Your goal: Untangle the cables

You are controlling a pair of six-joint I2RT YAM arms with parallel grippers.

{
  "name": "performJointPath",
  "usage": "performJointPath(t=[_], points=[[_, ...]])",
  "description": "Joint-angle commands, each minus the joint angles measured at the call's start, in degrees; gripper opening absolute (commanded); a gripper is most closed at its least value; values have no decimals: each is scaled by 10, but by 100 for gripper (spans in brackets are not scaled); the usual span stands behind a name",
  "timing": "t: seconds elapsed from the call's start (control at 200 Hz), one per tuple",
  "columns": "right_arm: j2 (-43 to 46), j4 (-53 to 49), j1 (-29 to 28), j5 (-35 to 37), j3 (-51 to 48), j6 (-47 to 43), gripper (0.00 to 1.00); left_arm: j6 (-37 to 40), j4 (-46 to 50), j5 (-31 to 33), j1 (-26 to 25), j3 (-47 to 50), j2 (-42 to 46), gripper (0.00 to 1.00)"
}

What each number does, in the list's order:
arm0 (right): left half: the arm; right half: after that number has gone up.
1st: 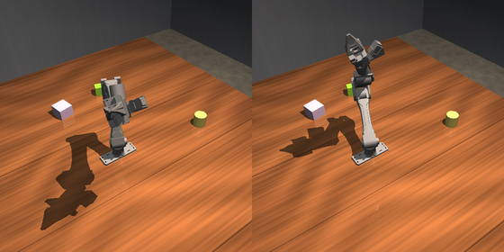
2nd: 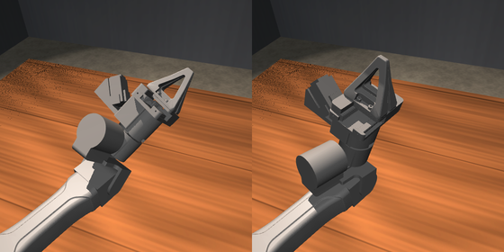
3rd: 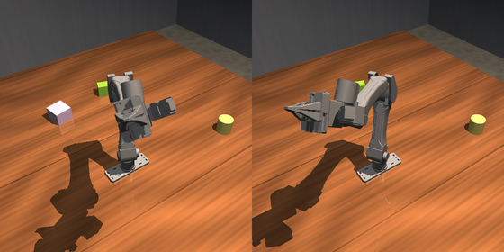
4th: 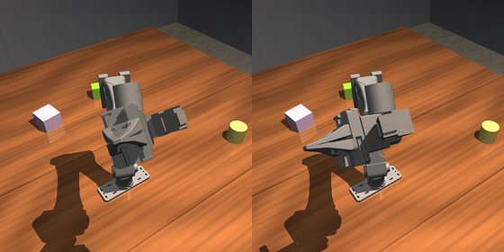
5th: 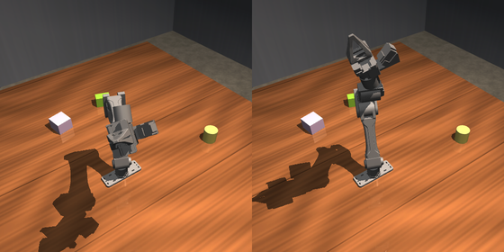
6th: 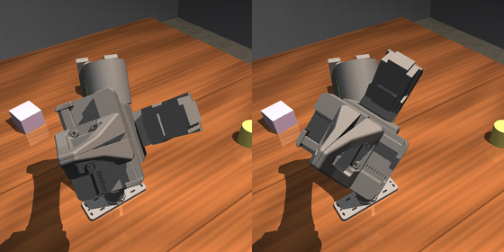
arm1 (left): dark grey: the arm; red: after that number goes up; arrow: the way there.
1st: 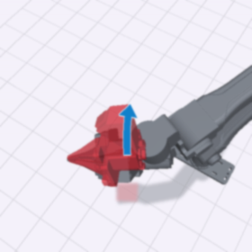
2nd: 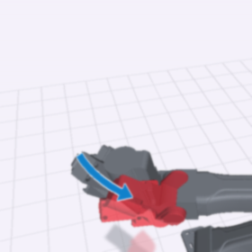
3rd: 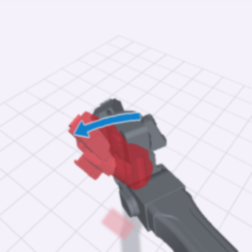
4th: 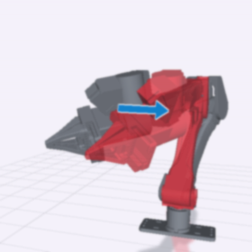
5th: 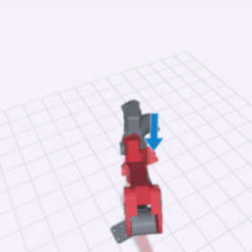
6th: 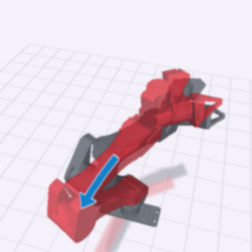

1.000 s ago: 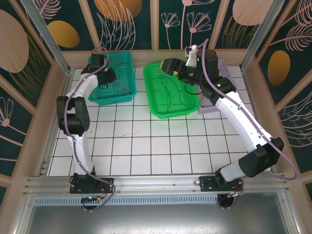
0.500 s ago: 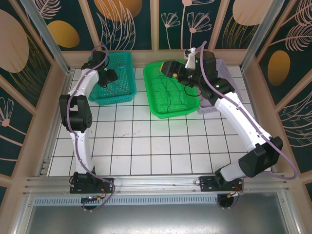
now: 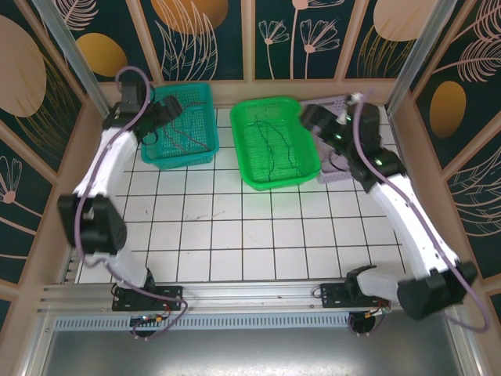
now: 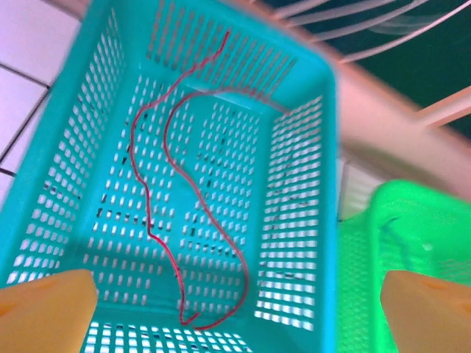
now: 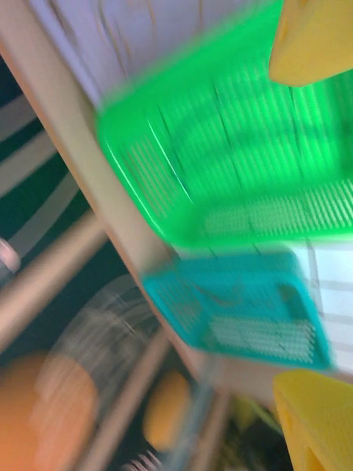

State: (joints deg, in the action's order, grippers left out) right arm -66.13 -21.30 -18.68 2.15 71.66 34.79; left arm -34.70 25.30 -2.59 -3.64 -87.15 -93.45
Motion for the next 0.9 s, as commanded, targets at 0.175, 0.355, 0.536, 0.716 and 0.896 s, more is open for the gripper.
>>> performJointPath(t=[0.175,0.355,0.536,0.716,0.896], points=[[146,125,53,297,-260,-197,99,-76,-182,290,-47,360,287,99],[168,394,74,231,-490,-296,99,134,-355,321,-49,567,353,99],[64,651,93,169,-598,-327,99,215,-578,311,-31,681,297,99],[-69,793,131,109,-596,-326,99,229,-717,251,12,659,154,99],[-145,860,151,62,-577,-370,99,259,-777,201,34,623,67,99]])
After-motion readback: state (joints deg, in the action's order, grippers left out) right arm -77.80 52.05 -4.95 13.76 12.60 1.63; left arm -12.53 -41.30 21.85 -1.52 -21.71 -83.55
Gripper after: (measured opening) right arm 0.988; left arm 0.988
